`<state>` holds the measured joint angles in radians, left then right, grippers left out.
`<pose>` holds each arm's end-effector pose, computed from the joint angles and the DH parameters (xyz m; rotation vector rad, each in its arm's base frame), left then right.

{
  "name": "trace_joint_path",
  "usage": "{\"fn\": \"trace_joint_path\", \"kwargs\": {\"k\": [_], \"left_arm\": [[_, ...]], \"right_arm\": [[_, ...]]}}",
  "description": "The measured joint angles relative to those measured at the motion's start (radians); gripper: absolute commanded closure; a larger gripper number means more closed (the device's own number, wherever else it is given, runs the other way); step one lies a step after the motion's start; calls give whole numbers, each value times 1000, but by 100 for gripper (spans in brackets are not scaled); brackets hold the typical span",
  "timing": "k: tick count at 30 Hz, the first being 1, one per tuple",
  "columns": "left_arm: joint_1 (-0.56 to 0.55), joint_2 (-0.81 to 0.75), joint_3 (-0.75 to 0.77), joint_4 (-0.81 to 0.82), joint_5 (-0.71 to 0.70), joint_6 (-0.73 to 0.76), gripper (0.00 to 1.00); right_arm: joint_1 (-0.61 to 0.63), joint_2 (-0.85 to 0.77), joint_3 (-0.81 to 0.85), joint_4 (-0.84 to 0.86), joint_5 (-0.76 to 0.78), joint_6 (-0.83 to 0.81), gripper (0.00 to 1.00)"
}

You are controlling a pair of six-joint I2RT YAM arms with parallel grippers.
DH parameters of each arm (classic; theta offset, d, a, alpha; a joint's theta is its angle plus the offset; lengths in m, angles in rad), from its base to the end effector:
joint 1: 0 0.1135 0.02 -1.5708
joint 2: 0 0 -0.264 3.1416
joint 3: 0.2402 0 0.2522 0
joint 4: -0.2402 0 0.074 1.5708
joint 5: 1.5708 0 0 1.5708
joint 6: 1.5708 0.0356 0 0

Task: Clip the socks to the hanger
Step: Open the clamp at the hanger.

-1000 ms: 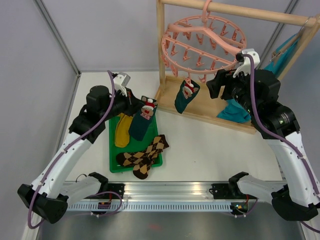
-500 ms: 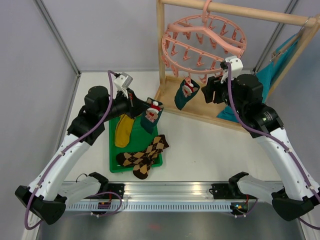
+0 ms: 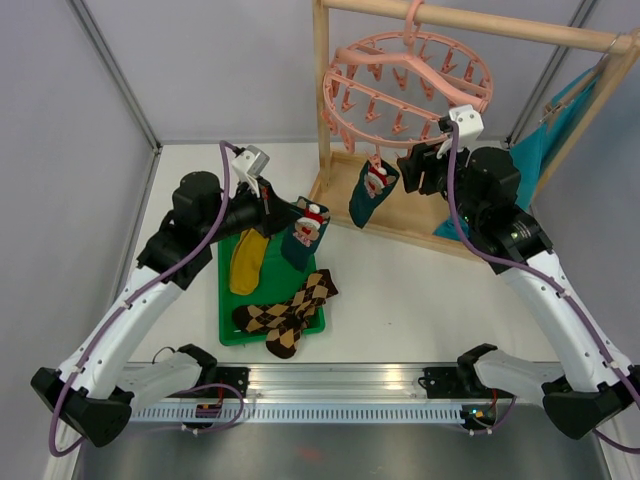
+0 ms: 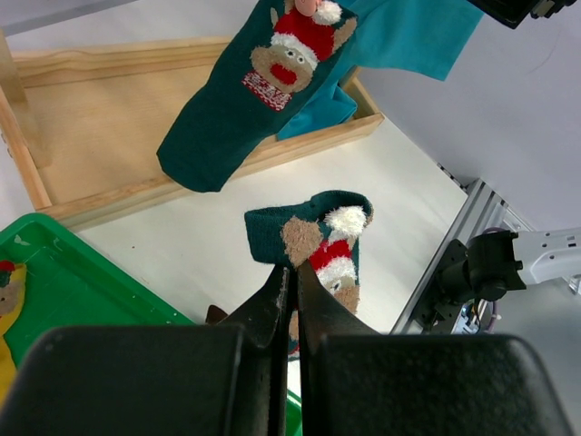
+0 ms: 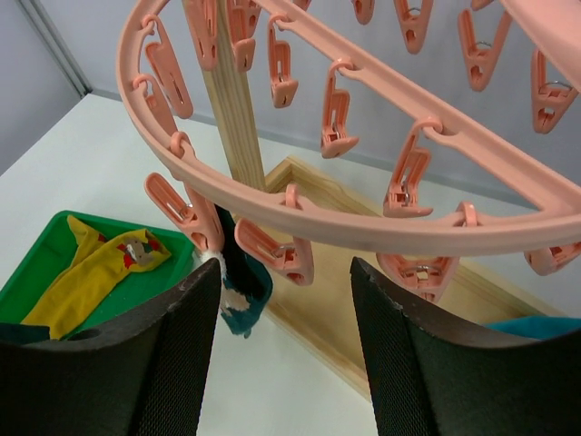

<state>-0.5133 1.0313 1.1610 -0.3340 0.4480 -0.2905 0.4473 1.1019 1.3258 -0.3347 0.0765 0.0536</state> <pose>0.1870 -0.1231 0.4097 0.5406 1.7803 -0.9661 0.2131 0.0992 0.4498 -0.2737 1.6686 0.3122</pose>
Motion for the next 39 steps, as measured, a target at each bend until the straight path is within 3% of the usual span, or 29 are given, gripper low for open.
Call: {"fn": "trace_joint_path", "kwargs": {"k": [26,35,39], "left_arm": [[-6,7,0,0,0,0,98],[-6,8,0,0,0,0,98],[-11,11,0,3,0,-2,98]], "right_arm": [[0,77,-11,80,11,-2,40],[0,91,-11,89,23,-2,52],[0,93,-11,90,27,2,65]]}}
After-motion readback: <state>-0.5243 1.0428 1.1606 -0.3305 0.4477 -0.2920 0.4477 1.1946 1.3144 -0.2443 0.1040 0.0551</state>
